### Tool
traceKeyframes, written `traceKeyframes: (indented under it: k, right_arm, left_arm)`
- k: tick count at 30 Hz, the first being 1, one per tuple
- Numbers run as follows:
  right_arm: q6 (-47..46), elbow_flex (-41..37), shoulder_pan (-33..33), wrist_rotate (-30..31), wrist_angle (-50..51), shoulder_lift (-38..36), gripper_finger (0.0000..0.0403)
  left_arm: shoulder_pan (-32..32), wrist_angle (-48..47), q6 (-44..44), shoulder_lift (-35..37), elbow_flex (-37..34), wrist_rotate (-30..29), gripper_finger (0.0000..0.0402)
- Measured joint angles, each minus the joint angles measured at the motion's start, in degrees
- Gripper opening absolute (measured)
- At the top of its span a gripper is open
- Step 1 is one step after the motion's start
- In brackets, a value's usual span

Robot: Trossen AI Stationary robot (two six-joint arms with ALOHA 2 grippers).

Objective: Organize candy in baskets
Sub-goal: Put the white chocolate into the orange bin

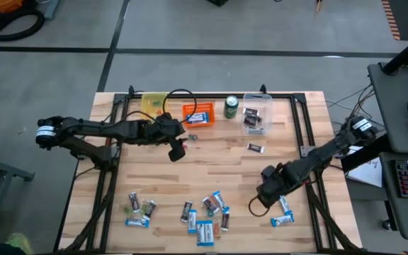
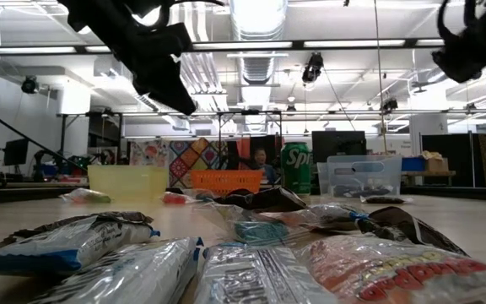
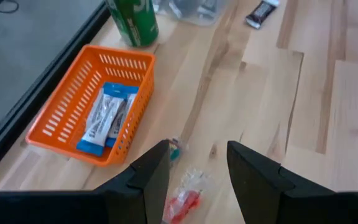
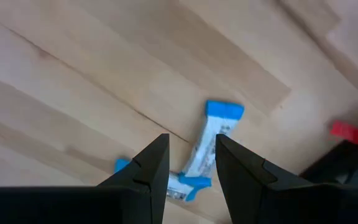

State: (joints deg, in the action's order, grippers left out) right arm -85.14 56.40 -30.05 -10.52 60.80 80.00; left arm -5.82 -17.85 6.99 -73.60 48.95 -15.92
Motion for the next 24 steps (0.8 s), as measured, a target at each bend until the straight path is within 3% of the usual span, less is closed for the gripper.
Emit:
traceKeyframes:
  k: [17,24]
  right_arm:
    - [1.3,-0.1,-3.6,-1.7,-0.5,15.6,0.0117]
    - [3.4,0.0,-3.6,-0.1,-1.4,17.9,0.0066]
  left_arm:
    - [0.0,2.1,-3.2,0.0,0.0,0.0,0.0144]
    - [0.0,2.3,-3.3,0.0,0.0,0.0,0.0144]
